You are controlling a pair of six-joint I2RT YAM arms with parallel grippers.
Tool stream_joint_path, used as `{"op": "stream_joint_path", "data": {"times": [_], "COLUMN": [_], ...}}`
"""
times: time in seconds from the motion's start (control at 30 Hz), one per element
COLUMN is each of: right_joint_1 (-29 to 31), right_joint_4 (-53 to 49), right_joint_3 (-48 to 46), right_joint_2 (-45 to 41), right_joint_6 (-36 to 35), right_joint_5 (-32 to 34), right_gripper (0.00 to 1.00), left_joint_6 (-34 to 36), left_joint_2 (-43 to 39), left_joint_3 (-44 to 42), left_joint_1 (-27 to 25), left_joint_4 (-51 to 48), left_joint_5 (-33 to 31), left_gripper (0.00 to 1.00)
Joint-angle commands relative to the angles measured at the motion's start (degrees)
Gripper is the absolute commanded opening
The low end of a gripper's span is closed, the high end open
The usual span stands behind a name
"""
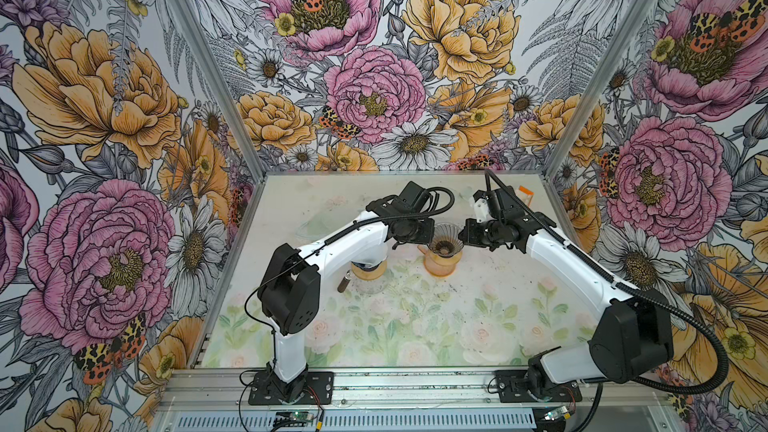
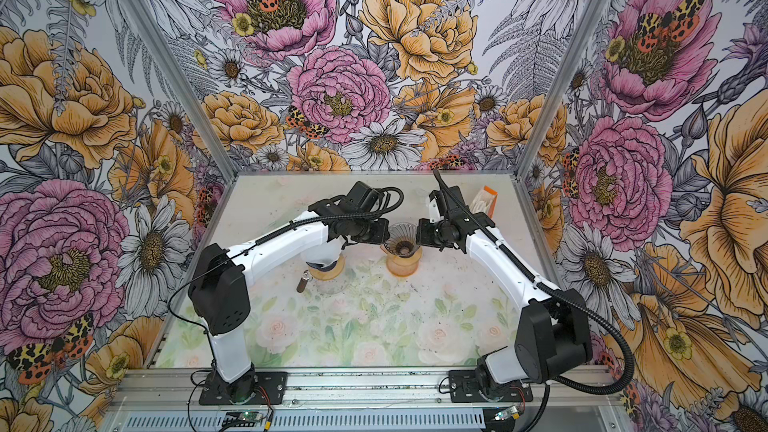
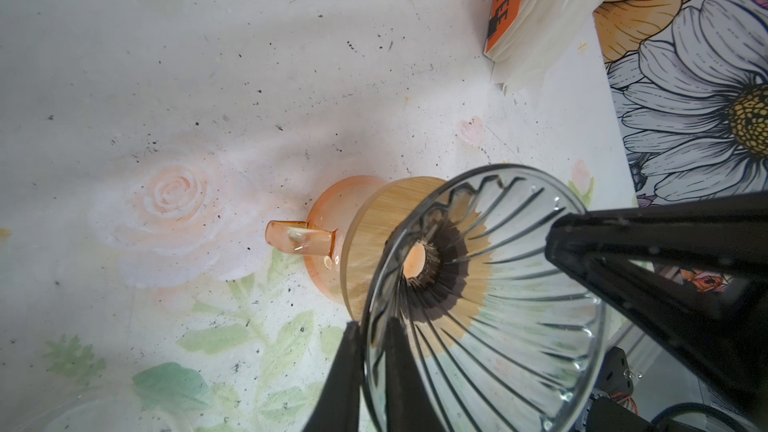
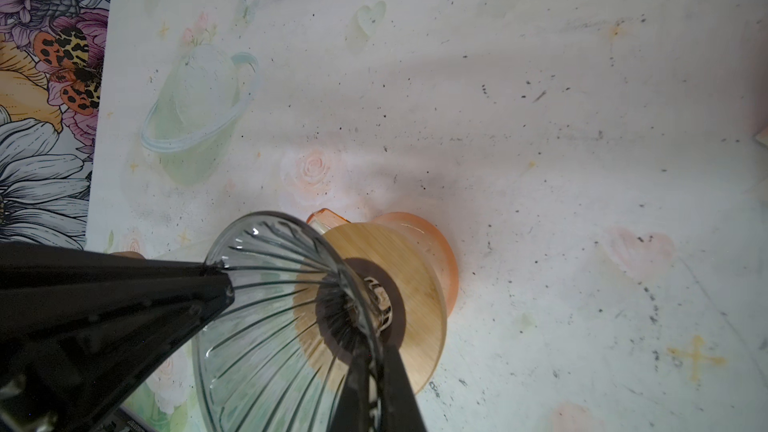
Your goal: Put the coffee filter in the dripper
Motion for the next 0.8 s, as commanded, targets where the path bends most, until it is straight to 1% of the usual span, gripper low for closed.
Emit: {"op": "stream_joint_path", "data": {"times": [0.0,0.1,0.4,0.6,0.77], "right_joint_1": [-0.06,-0.05,0.05,0.19,1.06], "right_joint_4": [-4.61,-4.7,-4.92,-8.78,-12.49], "right_joint_3": [-3.41,-3.98,-4.62,-1.35,2.65], "right_joint_2": [4.07,4.45,6.54,8.37,9.43], "right_joint_6": [0.21,0.3,0.37,0.51,0.15], "right_joint_5": [3.26,3.74,3.11,2.96,4.13], "right_gripper": [0.02,0.02,0.01,0.01,0.01], "left_joint_6": [0.4,0.53,0.62,0.35,0.35], "left_joint_2": [0.08,0.3,0.89,1.15,1.52], "left_joint_3": [0.15,0.06,-0.59,-2.39,-3.51], "left_joint_1": [-0.09,-0.02,0.51,1.07,1.44], "left_joint_4": [-0.28,-0.26,-0.25,-0.18,-0.25], "left_joint_5": [1.2,1.24,1.88,2.13,2.48], "left_gripper": [0.1,0.08,0.08,0.07,0.05]}}
